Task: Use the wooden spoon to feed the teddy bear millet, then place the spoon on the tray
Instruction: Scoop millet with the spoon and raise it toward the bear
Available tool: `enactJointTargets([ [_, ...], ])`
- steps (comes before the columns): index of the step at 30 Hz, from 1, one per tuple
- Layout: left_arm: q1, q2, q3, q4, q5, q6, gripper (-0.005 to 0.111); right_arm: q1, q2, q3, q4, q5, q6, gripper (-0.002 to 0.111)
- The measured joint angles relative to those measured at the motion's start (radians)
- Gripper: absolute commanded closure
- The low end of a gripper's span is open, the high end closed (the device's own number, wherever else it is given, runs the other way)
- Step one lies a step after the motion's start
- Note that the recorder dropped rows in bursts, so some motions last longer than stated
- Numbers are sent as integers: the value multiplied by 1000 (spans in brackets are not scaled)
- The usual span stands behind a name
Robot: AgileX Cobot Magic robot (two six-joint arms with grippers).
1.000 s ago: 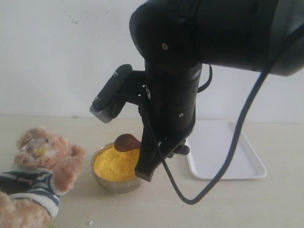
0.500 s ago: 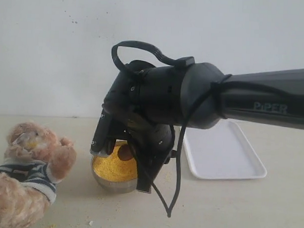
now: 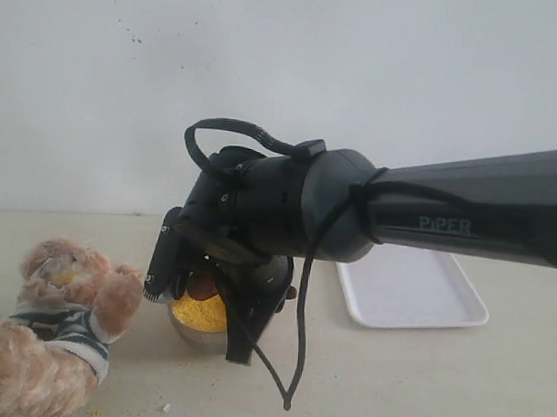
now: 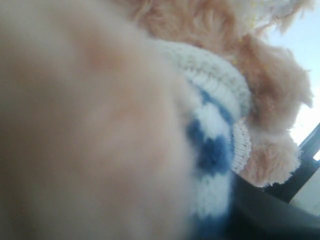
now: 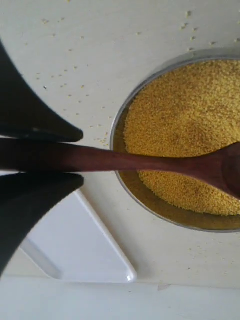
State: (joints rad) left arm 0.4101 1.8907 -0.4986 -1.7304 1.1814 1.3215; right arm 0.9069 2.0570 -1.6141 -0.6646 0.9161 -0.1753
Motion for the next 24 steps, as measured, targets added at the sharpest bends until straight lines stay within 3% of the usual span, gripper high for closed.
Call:
enactJointTargets([
  [24,0,0,0,0,0,-19,103,0,14,0,66,8,246,109],
])
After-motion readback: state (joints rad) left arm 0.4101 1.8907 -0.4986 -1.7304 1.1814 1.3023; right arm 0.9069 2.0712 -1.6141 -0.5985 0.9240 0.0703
